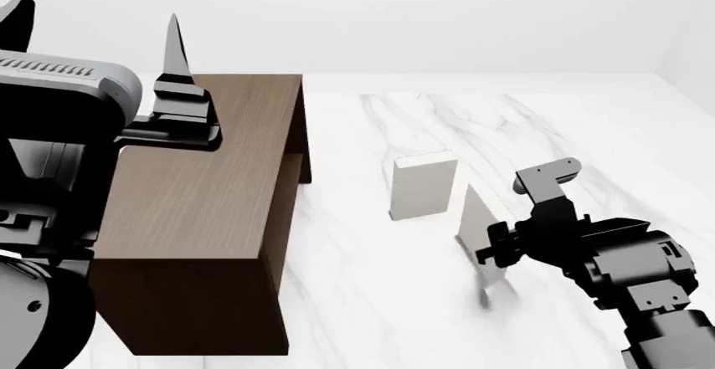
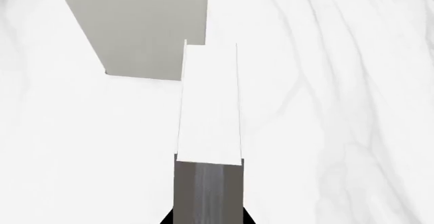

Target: Pick up the book on the right and place it under the cabinet shelf.

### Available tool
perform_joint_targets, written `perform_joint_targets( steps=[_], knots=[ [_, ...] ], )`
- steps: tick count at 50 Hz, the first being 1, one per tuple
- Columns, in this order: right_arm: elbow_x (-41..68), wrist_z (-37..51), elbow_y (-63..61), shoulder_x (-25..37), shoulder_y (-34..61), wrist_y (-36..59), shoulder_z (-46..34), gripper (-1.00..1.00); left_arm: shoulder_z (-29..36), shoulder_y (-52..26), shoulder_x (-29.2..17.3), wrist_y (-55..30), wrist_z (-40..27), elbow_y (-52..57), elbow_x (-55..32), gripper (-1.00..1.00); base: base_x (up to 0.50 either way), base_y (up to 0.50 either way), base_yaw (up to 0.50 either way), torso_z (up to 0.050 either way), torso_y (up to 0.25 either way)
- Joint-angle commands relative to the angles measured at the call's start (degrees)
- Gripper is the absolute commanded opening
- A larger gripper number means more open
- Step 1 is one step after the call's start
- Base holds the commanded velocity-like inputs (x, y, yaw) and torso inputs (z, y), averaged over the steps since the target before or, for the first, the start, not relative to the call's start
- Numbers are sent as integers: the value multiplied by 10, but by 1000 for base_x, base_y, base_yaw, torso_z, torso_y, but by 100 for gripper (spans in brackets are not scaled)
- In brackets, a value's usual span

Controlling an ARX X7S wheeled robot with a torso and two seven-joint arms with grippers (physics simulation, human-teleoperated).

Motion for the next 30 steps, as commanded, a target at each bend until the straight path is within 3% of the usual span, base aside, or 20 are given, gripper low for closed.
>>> perform_joint_targets(
  steps=[1,13,30],
  knots=[
    [-8,1,-14,4,1,2,-1,-100,1,3,-5,7,-5,-2,-5,100,0,0,0,0,0],
    [-2,8,-53,13,1,25,0,-100,0,5,-10,12,-10,-3,-10,100,0,0,0,0,1],
    [58,50,-287,70,-22,131,61,-100,-4,-12,-21,8,-17,-6,-21,100,0,0,0,0,1]
  ],
)
